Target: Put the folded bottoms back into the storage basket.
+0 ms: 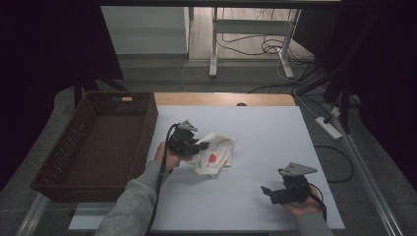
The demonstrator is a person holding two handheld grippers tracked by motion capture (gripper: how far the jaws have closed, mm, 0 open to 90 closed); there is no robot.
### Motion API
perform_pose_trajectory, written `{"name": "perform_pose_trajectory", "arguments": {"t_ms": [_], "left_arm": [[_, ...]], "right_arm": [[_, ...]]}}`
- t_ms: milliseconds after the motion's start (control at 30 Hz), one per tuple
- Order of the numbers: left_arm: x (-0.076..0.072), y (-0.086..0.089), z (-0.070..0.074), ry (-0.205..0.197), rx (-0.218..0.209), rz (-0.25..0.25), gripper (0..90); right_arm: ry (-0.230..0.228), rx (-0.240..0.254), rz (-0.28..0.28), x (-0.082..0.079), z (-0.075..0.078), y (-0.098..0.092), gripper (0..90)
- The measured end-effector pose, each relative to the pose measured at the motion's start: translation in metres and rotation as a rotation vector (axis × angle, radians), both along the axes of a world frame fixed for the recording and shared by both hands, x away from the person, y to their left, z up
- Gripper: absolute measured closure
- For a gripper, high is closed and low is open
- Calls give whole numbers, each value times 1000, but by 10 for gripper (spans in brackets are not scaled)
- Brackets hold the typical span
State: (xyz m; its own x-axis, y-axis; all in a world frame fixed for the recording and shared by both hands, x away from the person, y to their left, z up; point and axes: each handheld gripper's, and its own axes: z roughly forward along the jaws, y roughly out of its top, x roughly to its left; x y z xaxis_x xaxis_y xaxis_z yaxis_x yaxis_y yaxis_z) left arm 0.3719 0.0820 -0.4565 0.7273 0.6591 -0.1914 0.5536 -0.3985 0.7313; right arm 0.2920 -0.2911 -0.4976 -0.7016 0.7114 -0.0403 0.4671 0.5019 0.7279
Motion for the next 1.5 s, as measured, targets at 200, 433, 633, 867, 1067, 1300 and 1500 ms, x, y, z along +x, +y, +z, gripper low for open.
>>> {"name": "perform_pose_trajectory", "arguments": {"t_ms": [200, 433, 633, 867, 1067, 1300, 1500], "left_arm": [[-3, 2, 5, -6, -5, -2, 757], [-5, 6, 7, -5, -16, -3, 759], [-6, 9, 10, -12, -24, -1, 760], [-10, 10, 17, -29, -33, -9, 760], [-13, 11, 22, -41, -40, -15, 760], [-18, 13, 27, -54, -61, -16, 760], [-22, 17, 32, -62, -80, -19, 760]], "right_arm": [[-2, -1, -1, 0, 0, 0, 80], [-7, 1, -3, 0, 0, -1, 80], [-15, 3, -3, -1, 1, -1, 80], [-15, 0, -3, -1, 1, -1, 80], [-15, 0, -3, -1, 1, -1, 80], [-16, 2, -2, -1, 1, -1, 80], [-17, 0, -2, -1, 1, 0, 80]]}}
